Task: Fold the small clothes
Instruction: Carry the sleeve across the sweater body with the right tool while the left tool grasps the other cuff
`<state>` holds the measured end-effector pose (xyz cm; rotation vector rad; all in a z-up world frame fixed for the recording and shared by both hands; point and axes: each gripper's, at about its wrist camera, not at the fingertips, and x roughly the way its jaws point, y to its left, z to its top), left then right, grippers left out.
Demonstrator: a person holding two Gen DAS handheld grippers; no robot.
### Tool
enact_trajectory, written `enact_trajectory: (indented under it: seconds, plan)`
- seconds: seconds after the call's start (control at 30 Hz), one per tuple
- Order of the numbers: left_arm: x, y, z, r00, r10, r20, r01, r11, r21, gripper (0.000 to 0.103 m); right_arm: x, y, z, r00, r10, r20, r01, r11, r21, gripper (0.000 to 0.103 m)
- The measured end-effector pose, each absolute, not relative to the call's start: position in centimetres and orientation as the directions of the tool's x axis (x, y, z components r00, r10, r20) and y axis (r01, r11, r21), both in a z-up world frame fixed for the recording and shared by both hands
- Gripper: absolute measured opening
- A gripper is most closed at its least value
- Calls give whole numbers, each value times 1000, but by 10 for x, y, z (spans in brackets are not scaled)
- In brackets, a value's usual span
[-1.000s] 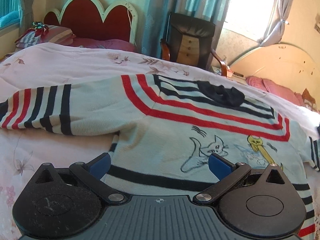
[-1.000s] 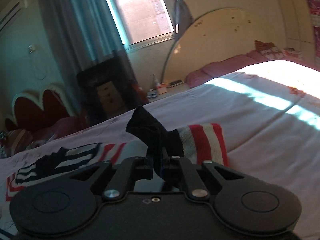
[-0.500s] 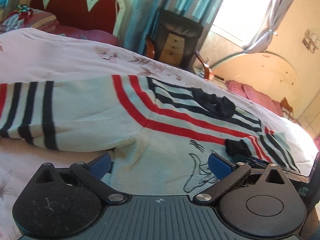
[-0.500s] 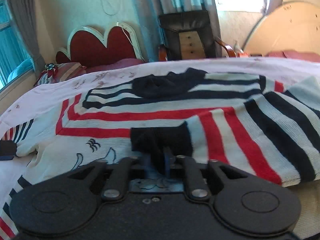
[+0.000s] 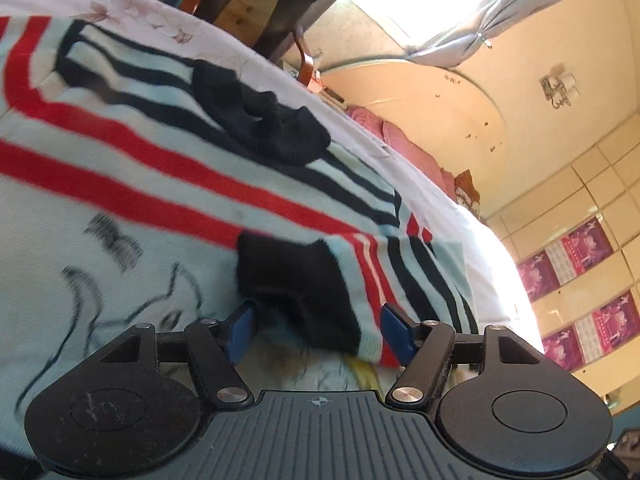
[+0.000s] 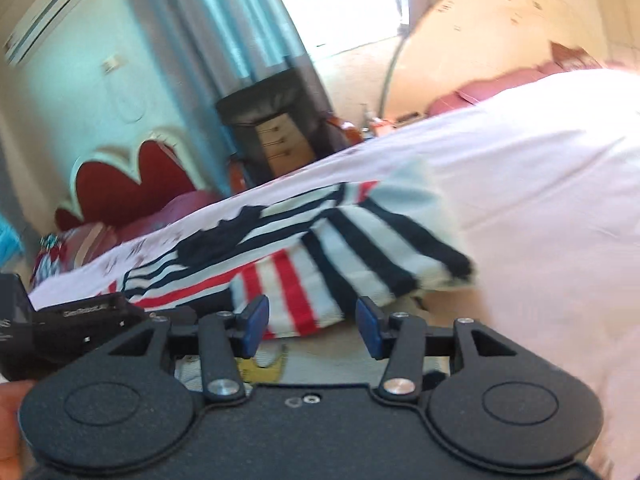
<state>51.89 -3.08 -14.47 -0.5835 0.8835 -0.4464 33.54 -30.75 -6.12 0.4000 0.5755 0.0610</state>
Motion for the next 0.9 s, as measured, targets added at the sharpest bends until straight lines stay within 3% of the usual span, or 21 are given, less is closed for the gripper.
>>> enact_trajectory:
  seconds: [0.07, 0.37, 0.6, 0.77, 0.9]
  plan:
    - [531, -40, -147, 551, -579, -601, 140, 774, -617, 2, 330, -323, -65, 840, 155, -520, 98, 899, 426, 48]
    - [521, 30, -106, 677, -471, -565, 163, 845, -509, 4, 340, -368, -94, 841, 226, -491, 211, 698, 684, 49]
    - [519, 78, -126, 666, -441, -602, 98, 851, -515, 4, 371, -372, -120, 831, 392, -394, 186, 472, 862, 50]
    - [515, 82, -143, 653, -452, -608, 80, 839, -538, 4, 392, -377, -135, 832, 392, -393, 239, 385, 891, 49]
    - [518, 82, -149, 647, -455, -611, 74, 836, -544, 4, 402, -384, -139, 836, 362, -412, 276, 372, 886, 41]
